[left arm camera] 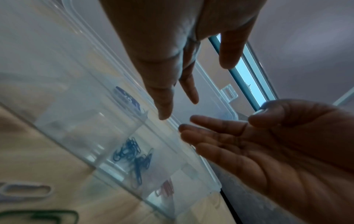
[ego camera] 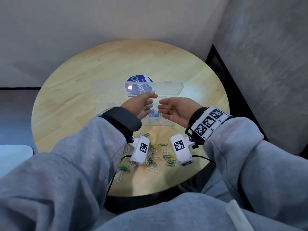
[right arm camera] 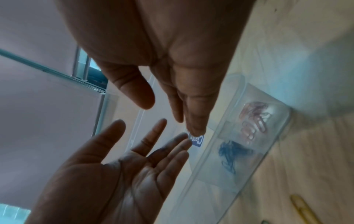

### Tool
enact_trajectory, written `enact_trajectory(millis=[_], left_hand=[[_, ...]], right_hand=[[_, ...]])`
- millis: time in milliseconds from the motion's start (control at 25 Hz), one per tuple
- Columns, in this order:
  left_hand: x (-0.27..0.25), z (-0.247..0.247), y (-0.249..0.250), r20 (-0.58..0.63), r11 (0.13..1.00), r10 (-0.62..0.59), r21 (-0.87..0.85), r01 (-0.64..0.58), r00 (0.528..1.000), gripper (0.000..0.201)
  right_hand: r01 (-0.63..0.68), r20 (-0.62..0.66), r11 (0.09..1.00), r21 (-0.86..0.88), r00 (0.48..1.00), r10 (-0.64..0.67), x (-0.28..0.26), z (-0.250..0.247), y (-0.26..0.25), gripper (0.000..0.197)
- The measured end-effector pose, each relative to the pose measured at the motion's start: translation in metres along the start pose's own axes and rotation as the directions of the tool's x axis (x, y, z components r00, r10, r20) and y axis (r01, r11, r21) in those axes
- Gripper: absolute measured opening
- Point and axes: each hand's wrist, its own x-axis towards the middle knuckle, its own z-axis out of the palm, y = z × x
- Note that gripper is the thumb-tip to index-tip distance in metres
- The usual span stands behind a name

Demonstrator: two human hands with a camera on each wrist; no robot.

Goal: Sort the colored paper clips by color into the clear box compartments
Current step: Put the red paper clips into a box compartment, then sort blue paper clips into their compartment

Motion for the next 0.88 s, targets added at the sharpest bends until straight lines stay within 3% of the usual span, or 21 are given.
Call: enact_trajectory(millis=[80,200,280,360,440,520,640,800,880], left_hand=[[-0.006,0.000,0.000,0.034,0.993,0.038,0.110,-0.042,0.999,0.007],[-0.016,0.002,-0.005,0.103,0.901,0.047,0.426,-0.087,0.994,0.020],[-0.021,0.004,-0.012,0.154,0.715,-0.015,0.692,-0.097,0.988,0.017],[-0.024,0.006,-0.023,0.153,0.459,-0.078,0.883,-0.101,0.985,0.009],[-0.027,0.007,-0.034,0.117,0.226,-0.097,0.970,-0.093,0.988,0.007],[-0.026,0.008,-0.044,0.096,0.081,-0.126,0.993,-0.086,0.987,0.014],[-0.021,0.009,-0.057,0.100,-0.007,-0.156,0.995,-0.102,0.983,0.016],[-0.017,0.012,-0.067,0.098,-0.017,-0.142,0.995,-0.102,0.985,0.018],[-0.015,0.012,-0.069,0.096,-0.025,-0.141,0.995,-0.100,0.985,0.018]], right_hand=[[0.032,0.016,0.988,-0.149,0.999,-0.030,-0.008,-0.006,0.000,0.018],[0.027,0.012,0.950,-0.310,1.000,-0.025,-0.021,-0.021,0.002,0.020],[-0.024,-0.017,0.915,-0.403,1.000,0.019,-0.028,-0.028,0.008,0.021],[-0.076,-0.048,0.852,-0.518,0.997,0.060,-0.032,-0.031,0.017,0.021],[-0.101,-0.067,0.755,-0.648,0.995,0.075,-0.032,-0.034,0.026,0.018],[-0.127,-0.094,0.619,-0.775,0.992,0.086,-0.031,-0.035,0.036,0.011],[-0.112,-0.079,0.374,-0.921,0.992,0.102,-0.031,-0.027,0.048,0.014],[0.061,0.067,0.060,-0.996,0.993,0.094,-0.027,-0.014,0.056,0.031],[0.112,0.106,-0.054,-0.992,0.988,0.109,-0.024,-0.012,0.059,0.032]])
